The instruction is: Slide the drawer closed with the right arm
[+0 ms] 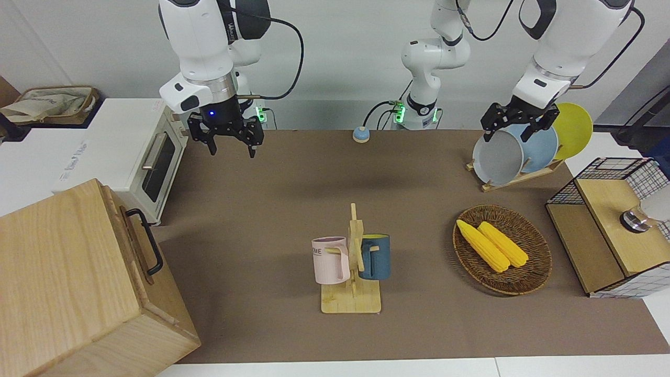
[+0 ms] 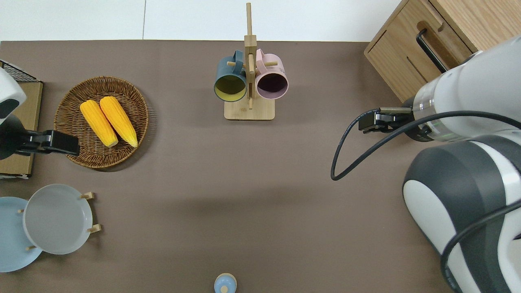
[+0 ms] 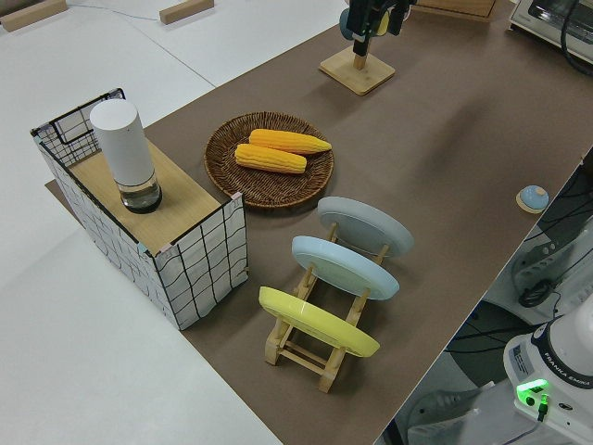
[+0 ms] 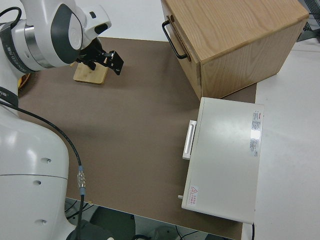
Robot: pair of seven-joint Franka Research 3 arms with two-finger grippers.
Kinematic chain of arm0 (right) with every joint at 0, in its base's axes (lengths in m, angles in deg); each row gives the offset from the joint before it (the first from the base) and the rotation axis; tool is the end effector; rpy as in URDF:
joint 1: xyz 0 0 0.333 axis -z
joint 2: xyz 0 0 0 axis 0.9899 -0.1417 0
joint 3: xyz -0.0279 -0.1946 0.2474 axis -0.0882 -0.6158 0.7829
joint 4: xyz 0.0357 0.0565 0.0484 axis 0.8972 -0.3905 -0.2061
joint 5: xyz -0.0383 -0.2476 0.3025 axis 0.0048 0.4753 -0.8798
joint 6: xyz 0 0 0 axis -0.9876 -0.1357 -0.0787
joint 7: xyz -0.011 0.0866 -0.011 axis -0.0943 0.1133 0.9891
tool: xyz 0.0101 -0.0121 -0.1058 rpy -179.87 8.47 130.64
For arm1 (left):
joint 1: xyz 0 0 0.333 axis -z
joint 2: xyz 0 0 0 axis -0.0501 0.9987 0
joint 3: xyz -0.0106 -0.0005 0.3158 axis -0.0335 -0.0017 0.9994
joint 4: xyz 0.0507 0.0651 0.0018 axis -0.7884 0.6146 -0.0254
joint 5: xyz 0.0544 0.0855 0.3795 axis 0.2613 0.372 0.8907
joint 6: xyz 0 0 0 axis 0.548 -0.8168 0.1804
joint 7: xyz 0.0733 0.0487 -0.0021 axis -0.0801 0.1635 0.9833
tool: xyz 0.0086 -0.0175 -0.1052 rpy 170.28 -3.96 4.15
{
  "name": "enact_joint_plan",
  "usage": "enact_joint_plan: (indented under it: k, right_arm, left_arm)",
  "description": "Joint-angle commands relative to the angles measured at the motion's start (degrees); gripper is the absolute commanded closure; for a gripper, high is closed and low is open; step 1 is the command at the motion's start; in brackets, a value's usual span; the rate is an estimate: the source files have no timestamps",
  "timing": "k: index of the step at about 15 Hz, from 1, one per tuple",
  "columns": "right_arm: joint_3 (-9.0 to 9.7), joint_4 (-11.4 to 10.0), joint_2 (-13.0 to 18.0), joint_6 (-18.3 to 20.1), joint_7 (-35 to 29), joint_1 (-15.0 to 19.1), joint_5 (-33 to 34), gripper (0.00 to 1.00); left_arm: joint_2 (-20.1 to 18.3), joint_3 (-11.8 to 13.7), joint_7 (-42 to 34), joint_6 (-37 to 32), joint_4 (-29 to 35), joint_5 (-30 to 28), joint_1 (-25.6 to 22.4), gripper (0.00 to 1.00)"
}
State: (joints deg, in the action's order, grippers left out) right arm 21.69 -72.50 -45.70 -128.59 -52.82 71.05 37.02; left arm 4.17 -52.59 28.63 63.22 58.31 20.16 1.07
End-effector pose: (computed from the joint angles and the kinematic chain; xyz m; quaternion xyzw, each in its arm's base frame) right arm 0.5848 0.1317 0.6118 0.9980 -0.0571 0.0266 0.0058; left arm 0.5613 -0.0148 0.6261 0.9995 -0.0250 -0.0166 0.0013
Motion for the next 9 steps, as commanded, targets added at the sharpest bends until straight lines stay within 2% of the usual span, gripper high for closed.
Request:
enact_joint_plan:
  k: [1, 3, 5, 9]
  right_arm:
    - [0.29, -0.4, 0.6, 0.0, 6.7, 1.1, 0.4, 0.011]
    - [0.29, 0.4, 0.4, 0.8, 9.3, 1.5, -0.7, 0.013]
    - [0.29, 0.9, 0.0, 2.2, 9.2, 1.4, -0.5, 0.013]
    - [0.29, 1.0, 0.0, 2.5, 9.4, 1.3, -0.2, 0.013]
  left_arm:
    - [0.7, -0.4, -0.6, -1.1, -1.5, 1.0, -0.3, 0.01]
    - [0.7, -0.4, -0.6, -1.1, -1.4, 1.0, -0.3, 0.01]
    - [0.7, -0.4, -0.6, -1.1, -1.5, 1.0, -0.3, 0.01]
    - [0.7, -0.4, -0.6, -1.1, -1.5, 1.0, -0.3, 0.01]
